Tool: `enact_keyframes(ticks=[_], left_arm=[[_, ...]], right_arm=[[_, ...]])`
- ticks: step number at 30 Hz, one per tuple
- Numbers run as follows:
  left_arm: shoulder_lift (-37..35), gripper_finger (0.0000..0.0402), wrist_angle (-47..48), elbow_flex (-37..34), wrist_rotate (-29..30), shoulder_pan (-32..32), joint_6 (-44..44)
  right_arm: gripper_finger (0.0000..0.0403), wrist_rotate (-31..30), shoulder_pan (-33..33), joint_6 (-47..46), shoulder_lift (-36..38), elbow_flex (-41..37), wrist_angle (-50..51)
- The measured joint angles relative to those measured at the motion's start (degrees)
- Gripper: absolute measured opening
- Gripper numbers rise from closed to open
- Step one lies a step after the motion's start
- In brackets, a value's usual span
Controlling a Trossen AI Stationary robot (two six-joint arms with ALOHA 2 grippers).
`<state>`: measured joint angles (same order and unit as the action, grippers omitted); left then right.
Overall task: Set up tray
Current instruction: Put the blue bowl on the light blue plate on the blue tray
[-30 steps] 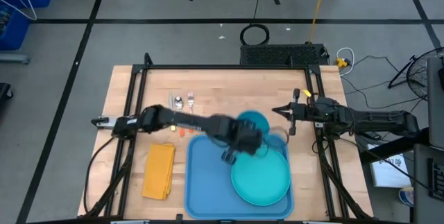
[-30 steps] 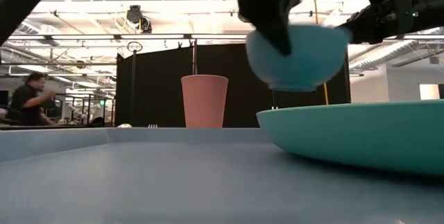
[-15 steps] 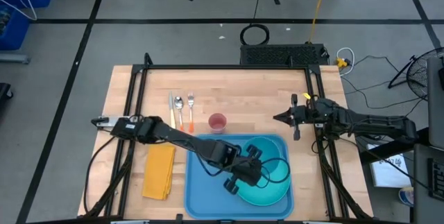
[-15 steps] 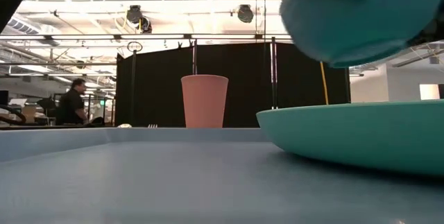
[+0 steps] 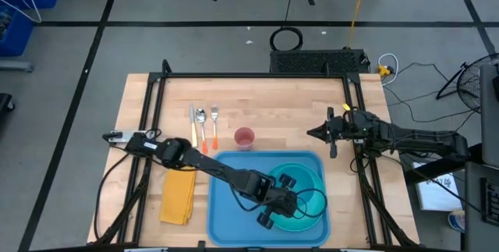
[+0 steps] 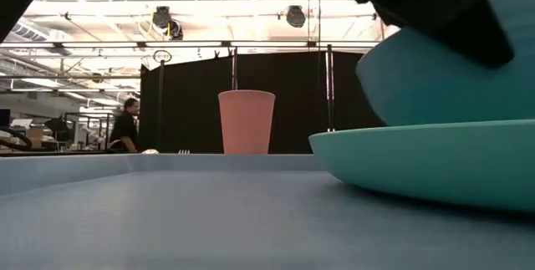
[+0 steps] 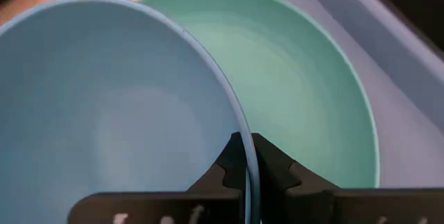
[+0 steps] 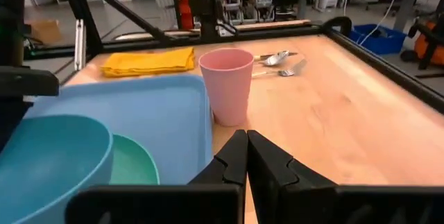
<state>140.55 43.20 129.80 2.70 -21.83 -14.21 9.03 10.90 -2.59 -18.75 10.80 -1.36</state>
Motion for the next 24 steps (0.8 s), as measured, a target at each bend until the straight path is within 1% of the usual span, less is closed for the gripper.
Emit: enact_keyframes(ticks=[7, 9, 12, 22, 24], left_arm=[[0.06, 0.0007, 1.82, 0.0, -0.17, -0.94, 1.35], [0.09, 0.0007, 2.09, 0.0, -0.37, -1.1, 1.23], [0.09, 0.0007, 0.73, 0.0, -1.61, -1.07, 1.23], [0.09, 0.0007, -1.48, 0.0, -2.91, -0.92, 2.3], [0.15, 0.0007, -1.5, 0.0, -4.14, -0.92, 3.08]], right_arm=[[0.0, -0.32, 0.01, 2.45, -0.27, 0.01, -0.92], [0.0, -1.63, 0.0, 2.81, -0.27, 0.01, -0.92], [0.0, -3.25, 0.02, 2.08, -0.27, 0.01, -0.9], [0.0, -3.23, 0.02, -1.26, -0.84, 0.01, -0.48], [0.0, -3.22, 0.02, -1.54, -0.84, 0.01, -0.5]])
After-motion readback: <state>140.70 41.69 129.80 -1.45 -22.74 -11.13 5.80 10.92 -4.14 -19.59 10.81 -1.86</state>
